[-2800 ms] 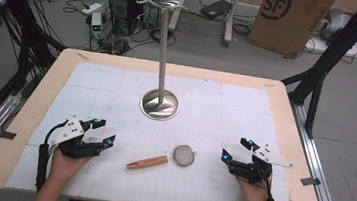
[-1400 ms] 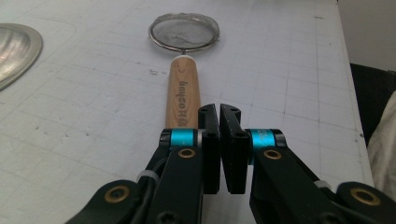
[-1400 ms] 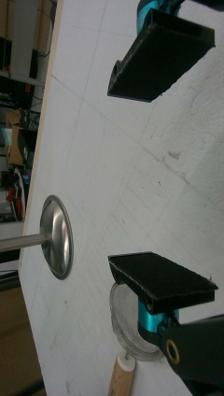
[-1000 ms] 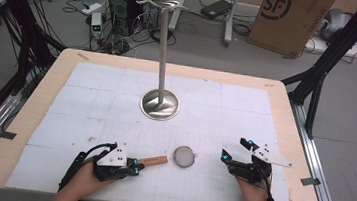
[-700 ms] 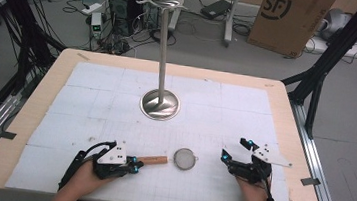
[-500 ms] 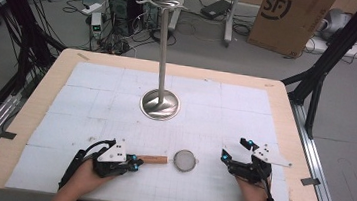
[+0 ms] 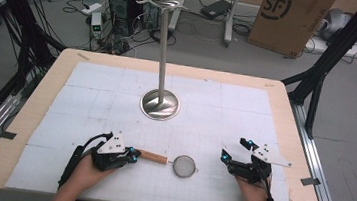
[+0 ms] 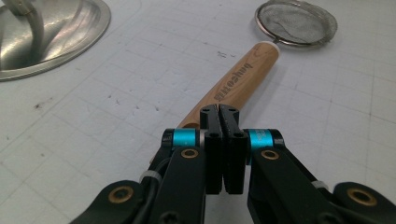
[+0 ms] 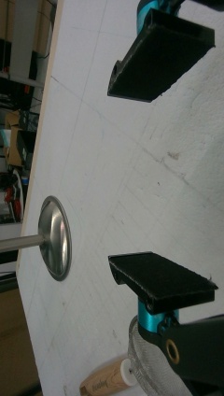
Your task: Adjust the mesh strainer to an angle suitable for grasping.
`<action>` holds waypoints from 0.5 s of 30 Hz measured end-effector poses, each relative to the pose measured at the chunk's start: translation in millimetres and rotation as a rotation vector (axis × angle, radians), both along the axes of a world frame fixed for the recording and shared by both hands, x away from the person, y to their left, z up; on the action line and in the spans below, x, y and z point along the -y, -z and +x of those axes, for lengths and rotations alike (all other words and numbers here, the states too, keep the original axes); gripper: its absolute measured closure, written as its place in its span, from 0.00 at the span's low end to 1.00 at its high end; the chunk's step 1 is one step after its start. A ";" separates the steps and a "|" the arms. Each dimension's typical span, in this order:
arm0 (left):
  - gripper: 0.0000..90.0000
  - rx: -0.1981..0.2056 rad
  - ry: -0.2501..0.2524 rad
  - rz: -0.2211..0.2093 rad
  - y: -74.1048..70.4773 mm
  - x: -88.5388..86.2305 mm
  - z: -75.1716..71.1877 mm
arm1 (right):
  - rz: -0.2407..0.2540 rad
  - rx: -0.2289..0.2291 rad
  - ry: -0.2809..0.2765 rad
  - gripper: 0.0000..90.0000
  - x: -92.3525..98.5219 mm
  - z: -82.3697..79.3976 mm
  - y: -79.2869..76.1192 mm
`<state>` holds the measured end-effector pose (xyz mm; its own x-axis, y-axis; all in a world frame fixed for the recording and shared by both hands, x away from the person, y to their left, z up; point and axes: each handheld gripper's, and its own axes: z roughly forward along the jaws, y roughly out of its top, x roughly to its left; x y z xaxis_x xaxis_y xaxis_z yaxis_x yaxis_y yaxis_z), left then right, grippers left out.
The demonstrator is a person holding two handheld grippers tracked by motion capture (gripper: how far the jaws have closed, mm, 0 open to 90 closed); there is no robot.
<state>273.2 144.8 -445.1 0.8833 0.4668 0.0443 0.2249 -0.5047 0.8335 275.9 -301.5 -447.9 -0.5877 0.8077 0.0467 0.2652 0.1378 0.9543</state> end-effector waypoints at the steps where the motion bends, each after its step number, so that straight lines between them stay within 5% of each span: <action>1: 0.98 0.000 -0.006 0.000 -0.1 0.0 0.8 | -0.001 0.000 -0.001 0.17 0.0 0.3 0.0; 15: 0.98 0.003 -0.043 0.016 0.2 1.6 5.4 | -0.003 0.001 0.000 0.17 -0.1 0.5 0.1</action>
<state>278.6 143.2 -445.3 0.8620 0.5039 0.0545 0.2444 -0.5074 0.8263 276.5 -301.4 -448.0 -0.5879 0.8077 0.0433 0.2638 0.1408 0.9542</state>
